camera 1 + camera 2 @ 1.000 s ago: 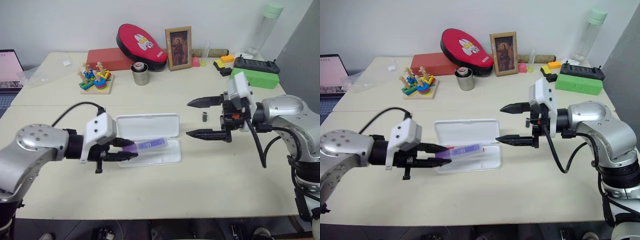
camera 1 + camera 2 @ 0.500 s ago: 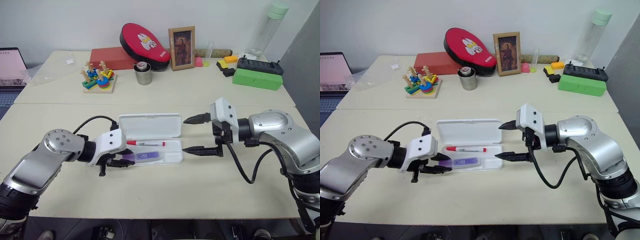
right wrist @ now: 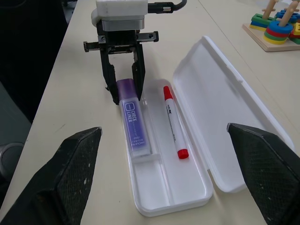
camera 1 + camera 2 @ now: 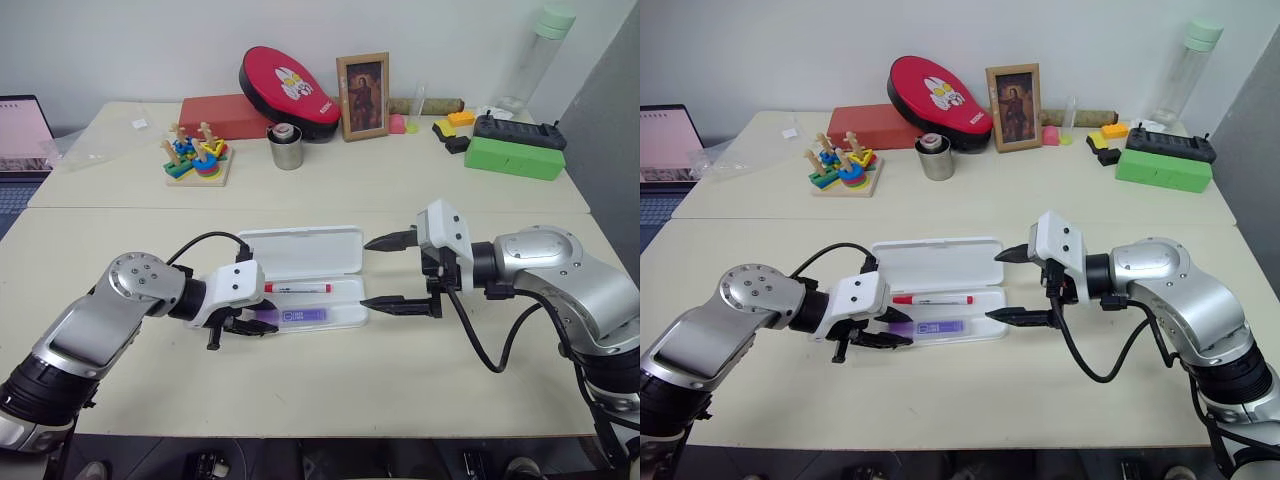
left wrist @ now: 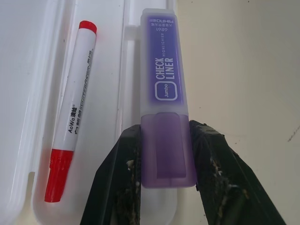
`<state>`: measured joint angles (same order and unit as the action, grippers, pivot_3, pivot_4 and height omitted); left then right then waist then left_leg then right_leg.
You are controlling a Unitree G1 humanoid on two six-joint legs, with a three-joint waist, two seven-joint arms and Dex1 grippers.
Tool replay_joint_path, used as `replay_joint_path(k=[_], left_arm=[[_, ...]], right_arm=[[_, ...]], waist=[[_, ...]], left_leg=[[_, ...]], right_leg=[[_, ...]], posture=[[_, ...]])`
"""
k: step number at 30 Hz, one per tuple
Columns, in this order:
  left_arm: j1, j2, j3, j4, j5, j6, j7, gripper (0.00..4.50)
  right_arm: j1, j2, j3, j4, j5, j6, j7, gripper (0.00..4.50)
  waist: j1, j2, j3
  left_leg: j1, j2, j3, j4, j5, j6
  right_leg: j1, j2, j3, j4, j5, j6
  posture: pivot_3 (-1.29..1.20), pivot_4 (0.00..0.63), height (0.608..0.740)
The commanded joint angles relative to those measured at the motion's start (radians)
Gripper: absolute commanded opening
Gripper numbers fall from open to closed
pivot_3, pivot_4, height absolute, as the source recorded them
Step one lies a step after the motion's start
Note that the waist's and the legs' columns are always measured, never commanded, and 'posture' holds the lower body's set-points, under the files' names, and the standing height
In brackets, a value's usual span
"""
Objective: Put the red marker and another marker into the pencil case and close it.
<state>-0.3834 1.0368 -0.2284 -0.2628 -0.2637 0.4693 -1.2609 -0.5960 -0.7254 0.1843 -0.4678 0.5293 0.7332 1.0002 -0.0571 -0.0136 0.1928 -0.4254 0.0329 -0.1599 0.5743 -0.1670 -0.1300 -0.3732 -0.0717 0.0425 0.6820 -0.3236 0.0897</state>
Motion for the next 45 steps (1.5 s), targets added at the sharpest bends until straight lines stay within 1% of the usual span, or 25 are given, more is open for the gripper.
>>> replay_joint_path(k=[1, 4, 11, 24, 26, 27, 35, 37, 40, 45], left_arm=[[-0.008, 0.013, 0.010, 0.001, 0.024, -0.005, -0.011, 1.19], [-0.008, 0.014, 0.010, 0.014, 0.044, -0.014, -0.007, 1.19], [-0.011, 0.013, 0.046, 0.026, 0.027, -0.002, -0.010, 1.19], [-0.023, -0.011, 0.029, 0.048, 0.025, -0.002, -0.018, 1.19], [-0.028, -0.016, 0.028, 0.052, 0.025, -0.001, -0.020, 1.89], [-0.030, -0.017, 0.027, 0.054, 0.026, -0.001, -0.020, 2.00], [-0.040, -0.028, 0.032, 0.059, 0.023, 0.005, -0.019, 3.66], [-0.040, -0.043, 0.047, 0.051, 0.007, 0.007, -0.009, 3.98], [-0.047, -0.097, 0.090, 0.020, -0.048, 0.036, 0.032, 4.47], [-0.081, -0.257, 0.151, -0.042, -0.127, 0.091, 0.166, 4.47]], right_arm=[[0.002, 0.001, -0.022, -0.035, 0.012, -0.002, -0.011, 4.50], [0.002, 0.001, -0.022, -0.033, 0.012, -0.003, -0.013, 4.50], [0.000, 0.001, -0.019, -0.022, 0.008, -0.010, -0.009, 4.50], [-0.003, 0.001, -0.015, -0.021, 0.006, -0.011, -0.007, 4.50], [-0.003, 0.001, -0.015, -0.020, 0.005, -0.011, -0.007, 4.50], [-0.004, 0.001, -0.015, -0.018, 0.005, -0.011, -0.007, 4.50], [-0.006, 0.005, -0.018, -0.012, 0.002, -0.016, -0.012, 4.50], [-0.005, 0.010, -0.023, -0.003, -0.002, -0.005, -0.030, 4.50], [-0.010, 0.032, -0.028, 0.076, -0.071, 0.026, -0.144, 4.50], [-0.036, 0.122, -0.037, 0.251, -0.191, 0.135, -0.384, 4.50]], waist=[[0.000, 0.000, 0.000], [0.000, 0.000, 0.000], [0.000, 0.000, 0.000], [0.000, 0.000, 0.000], [0.000, 0.000, 0.000], [-0.001, 0.000, 0.000], [-0.001, 0.000, 0.000], [0.000, 0.000, 0.000], [0.000, -0.001, -0.001], [0.000, -0.001, -0.001]], left_leg=[[0.000, 0.000, 0.000, 0.000, 0.000, 0.000], [0.000, 0.000, 0.000, 0.000, 0.000, 0.000], [0.000, 0.000, 0.000, 0.000, 0.000, 0.000], [0.000, 0.000, 0.000, 0.000, 0.000, 0.000], [0.000, 0.000, 0.000, 0.000, 0.000, 0.000], [0.000, 0.000, 0.000, 0.000, 0.000, 0.000], [0.000, 0.000, 0.000, 0.001, 0.000, 0.000], [0.000, 0.000, 0.000, 0.001, 0.000, 0.000], [0.000, 0.000, 0.000, 0.001, 0.000, 0.000], [0.000, 0.000, 0.000, 0.003, 0.000, 0.000]], right_leg=[[0.000, 0.000, 0.000, 0.000, 0.000, 0.000], [0.000, 0.000, 0.000, 0.000, 0.000, 0.000], [0.000, 0.000, 0.000, 0.000, 0.000, 0.000], [0.000, 0.000, 0.000, 0.000, 0.000, 0.000], [0.000, 0.000, 0.000, 0.000, 0.000, 0.000], [0.000, 0.000, 0.000, 0.000, 0.000, 0.000], [0.000, 0.000, 0.000, 0.001, 0.000, 0.000], [0.000, 0.000, 0.000, 0.001, 0.000, 0.000], [0.000, 0.000, 0.000, 0.001, 0.000, 0.000], [0.001, 0.000, 0.000, 0.002, 0.000, 0.000]], posture=[[0.00, 0.150, 0.740], [0.00, 0.150, 0.740], [0.00, 0.150, 0.740], [0.00, 0.150, 0.740], [0.00, 0.150, 0.740], [0.00, 0.150, 0.740], [0.00, 0.150, 0.740], [0.00, 0.150, 0.740], [0.00, 0.150, 0.740], [0.00, 0.150, 0.740]])
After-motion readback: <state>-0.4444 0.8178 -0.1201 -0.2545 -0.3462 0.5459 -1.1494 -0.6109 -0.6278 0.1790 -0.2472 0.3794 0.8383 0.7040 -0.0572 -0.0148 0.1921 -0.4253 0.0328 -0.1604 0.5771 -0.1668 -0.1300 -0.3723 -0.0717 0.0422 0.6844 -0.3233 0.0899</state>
